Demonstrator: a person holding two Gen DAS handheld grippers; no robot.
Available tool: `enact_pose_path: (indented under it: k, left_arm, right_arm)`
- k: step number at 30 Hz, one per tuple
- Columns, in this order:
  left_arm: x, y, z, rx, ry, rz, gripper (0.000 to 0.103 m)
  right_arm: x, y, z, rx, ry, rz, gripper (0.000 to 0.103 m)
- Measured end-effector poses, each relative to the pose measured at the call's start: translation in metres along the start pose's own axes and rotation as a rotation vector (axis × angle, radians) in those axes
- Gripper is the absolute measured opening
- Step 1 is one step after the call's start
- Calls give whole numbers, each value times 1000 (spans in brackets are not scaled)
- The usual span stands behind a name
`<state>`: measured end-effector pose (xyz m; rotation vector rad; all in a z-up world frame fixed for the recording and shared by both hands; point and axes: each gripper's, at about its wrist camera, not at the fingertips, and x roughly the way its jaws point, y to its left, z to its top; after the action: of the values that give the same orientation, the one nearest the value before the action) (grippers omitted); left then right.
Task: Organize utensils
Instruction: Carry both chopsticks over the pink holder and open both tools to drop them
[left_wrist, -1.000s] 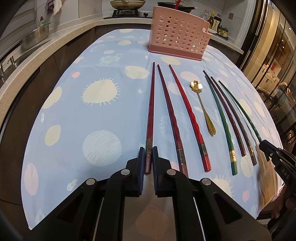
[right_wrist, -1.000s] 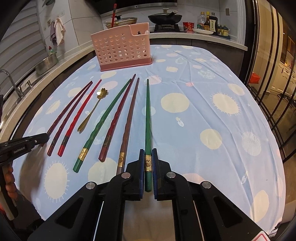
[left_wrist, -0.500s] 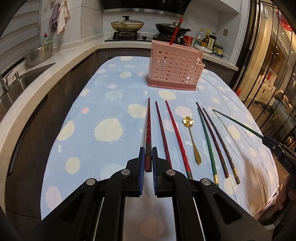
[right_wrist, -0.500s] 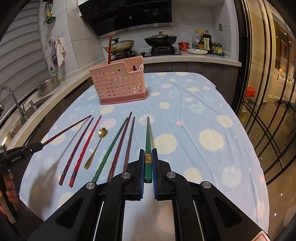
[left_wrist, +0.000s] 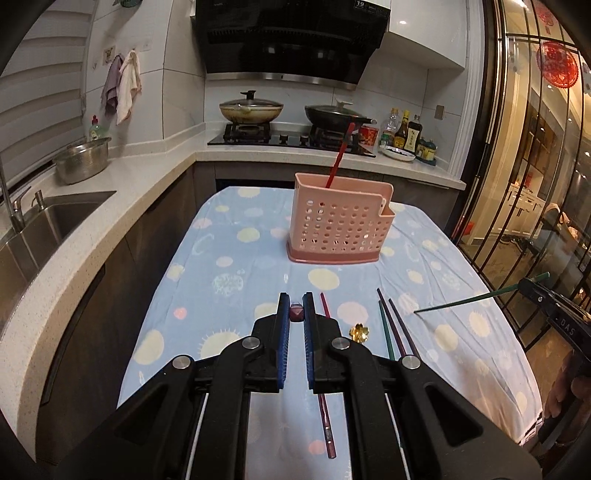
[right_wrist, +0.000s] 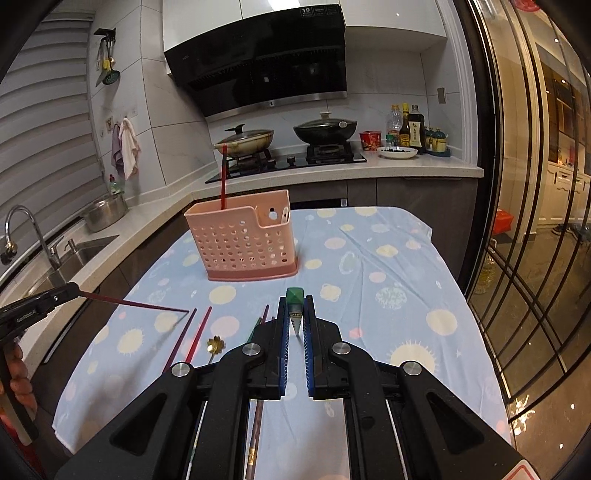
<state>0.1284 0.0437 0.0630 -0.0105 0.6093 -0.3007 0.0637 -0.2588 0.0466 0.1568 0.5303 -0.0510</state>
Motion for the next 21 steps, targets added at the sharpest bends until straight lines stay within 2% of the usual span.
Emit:
enact_pose_path:
  k: [13,21]
  left_arm:
    - [5,-6,56,37,-95,22,7]
    - [-1,-14,99,67,-176,16,7]
  right_arm:
    - [14,3,51,-14,-66,33,7]
    - [21,14,98,-33,-131,62,7]
